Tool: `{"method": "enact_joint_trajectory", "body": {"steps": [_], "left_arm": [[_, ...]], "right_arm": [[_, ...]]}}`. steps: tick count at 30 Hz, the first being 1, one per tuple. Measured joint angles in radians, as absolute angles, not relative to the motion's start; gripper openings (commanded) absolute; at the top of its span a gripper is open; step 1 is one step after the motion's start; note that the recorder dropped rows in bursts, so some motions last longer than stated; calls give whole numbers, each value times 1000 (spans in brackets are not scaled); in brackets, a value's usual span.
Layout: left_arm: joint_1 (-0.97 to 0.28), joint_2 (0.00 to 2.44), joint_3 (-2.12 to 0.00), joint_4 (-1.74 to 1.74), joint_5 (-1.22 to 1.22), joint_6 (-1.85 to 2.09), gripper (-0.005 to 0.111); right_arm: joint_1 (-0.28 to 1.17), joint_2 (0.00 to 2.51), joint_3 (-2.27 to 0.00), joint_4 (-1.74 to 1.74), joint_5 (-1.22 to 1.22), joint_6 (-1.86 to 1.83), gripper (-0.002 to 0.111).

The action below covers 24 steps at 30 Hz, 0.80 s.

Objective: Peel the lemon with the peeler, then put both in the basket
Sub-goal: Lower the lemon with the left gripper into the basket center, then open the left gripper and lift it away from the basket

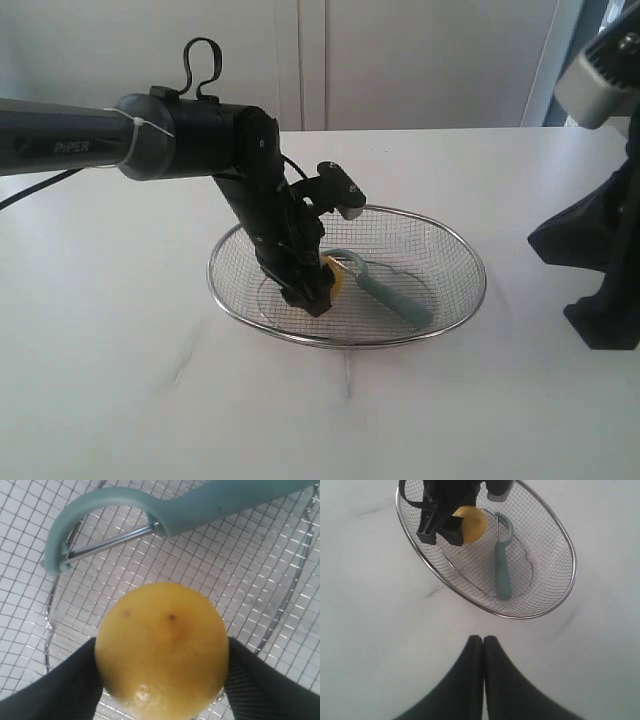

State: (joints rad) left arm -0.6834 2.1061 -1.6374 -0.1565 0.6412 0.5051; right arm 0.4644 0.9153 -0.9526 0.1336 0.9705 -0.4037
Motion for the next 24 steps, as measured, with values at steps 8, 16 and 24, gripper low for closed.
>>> {"method": "enact_joint_trajectory", "body": {"steps": [8, 16, 24], "left_arm": [[-683, 2080, -1646, -161, 641, 499, 80], [-683, 2003, -1648, -163, 675, 481, 71], [-683, 1859, -1648, -163, 849, 473, 30]], "right_arm": [[464, 915, -953, 134, 971, -395, 0], [464, 915, -953, 134, 971, -393, 0], [464, 915, -953, 134, 967, -393, 0]]}}
